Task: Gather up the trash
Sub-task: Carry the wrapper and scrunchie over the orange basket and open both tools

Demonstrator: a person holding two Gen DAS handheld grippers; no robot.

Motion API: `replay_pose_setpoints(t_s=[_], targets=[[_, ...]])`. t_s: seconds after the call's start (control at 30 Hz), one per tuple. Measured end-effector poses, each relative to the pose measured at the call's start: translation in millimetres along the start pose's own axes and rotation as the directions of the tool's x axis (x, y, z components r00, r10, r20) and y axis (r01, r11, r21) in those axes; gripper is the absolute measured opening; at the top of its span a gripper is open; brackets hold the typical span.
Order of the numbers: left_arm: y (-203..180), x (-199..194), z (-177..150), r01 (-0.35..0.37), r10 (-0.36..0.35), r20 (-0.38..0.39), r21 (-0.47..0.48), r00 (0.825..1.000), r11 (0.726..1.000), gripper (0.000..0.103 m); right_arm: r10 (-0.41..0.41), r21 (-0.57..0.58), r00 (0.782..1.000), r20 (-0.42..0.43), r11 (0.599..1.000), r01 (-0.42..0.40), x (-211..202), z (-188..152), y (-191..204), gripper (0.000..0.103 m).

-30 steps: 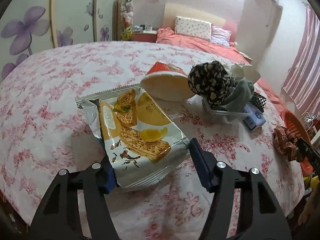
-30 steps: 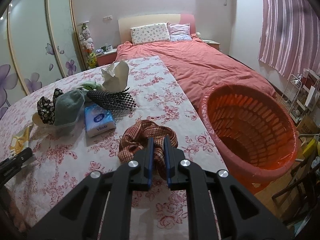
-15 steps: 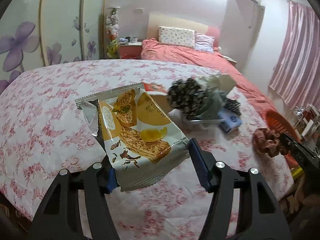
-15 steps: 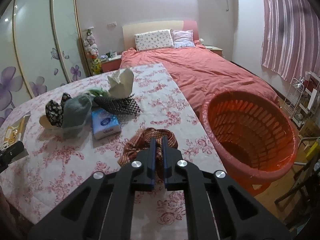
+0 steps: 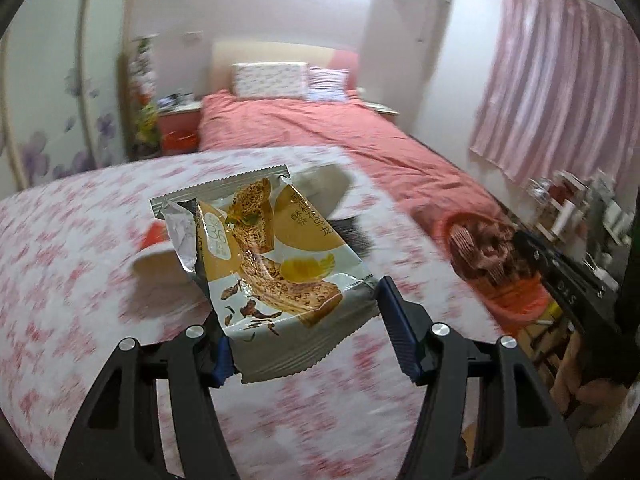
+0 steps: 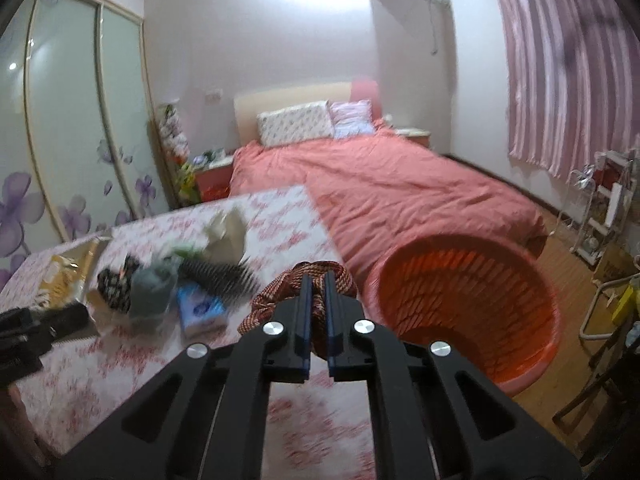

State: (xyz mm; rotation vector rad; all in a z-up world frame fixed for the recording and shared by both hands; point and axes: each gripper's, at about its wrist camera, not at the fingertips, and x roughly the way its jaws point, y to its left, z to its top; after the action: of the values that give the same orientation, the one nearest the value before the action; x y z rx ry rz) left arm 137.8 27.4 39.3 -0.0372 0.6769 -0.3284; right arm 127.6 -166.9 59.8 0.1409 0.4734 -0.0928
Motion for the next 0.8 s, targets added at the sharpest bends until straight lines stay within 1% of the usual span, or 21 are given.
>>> replay_pose_setpoints(t_s=[0.13,0.27,0.33,0.47,0.53,0.6,0.7,0.8], targets=[[-36.1,13.7,12.8,0.081,-0.082,0.005,0.069,0.997,0.994,0.062,-0.059,0.046,0.997,0.058,0.997,0.057,-10.8,17.7,-32.9,0.006],[-75.3,32.8,24.7,0.171,-0.172,-0.001,0.131,0.985,0.976,0.062,-0.124,0.087,0.989,0.086,0.989,0.116,-14.3,27.4,-66.2,0.006],[-94.6,43.3,28.6,0.21,-0.211,-0.012,0.161,0.977,0.964,0.062,-0.159,0.113,0.983,0.089,0.982,0.148,-13.1,29.6,-86.6,0.007],[-137.5,72.4,31.7,0.299,-0.294,-0.057,0.229,0.954,0.927,0.062,-0.211,0.173,0.974,0.077,0.965,0.195,-6.0,29.2,-125.5,0.007],[-149.6,83.6,30.7,0.327,-0.317,-0.078,0.247,0.945,0.912,0.062,-0.218,0.198,0.974,0.069,0.959,0.201,-0.3,28.5,-138.5,0.007],[-163.1,96.3,27.9,0.364,-0.348,-0.108,0.263,0.931,0.893,0.062,-0.229,0.215,0.971,0.065,0.954,0.21,5.0,26.8,-150.7,0.007],[-178.9,103.6,25.8,0.395,-0.371,-0.134,0.285,0.919,0.874,0.062,-0.245,0.229,0.967,0.066,0.947,0.224,12.1,25.5,-166.5,0.007],[-186.5,111.9,25.0,0.415,-0.386,-0.154,0.303,0.91,0.858,0.062,-0.251,0.241,0.966,0.066,0.943,0.229,19.0,25.9,-176.6,0.007]])
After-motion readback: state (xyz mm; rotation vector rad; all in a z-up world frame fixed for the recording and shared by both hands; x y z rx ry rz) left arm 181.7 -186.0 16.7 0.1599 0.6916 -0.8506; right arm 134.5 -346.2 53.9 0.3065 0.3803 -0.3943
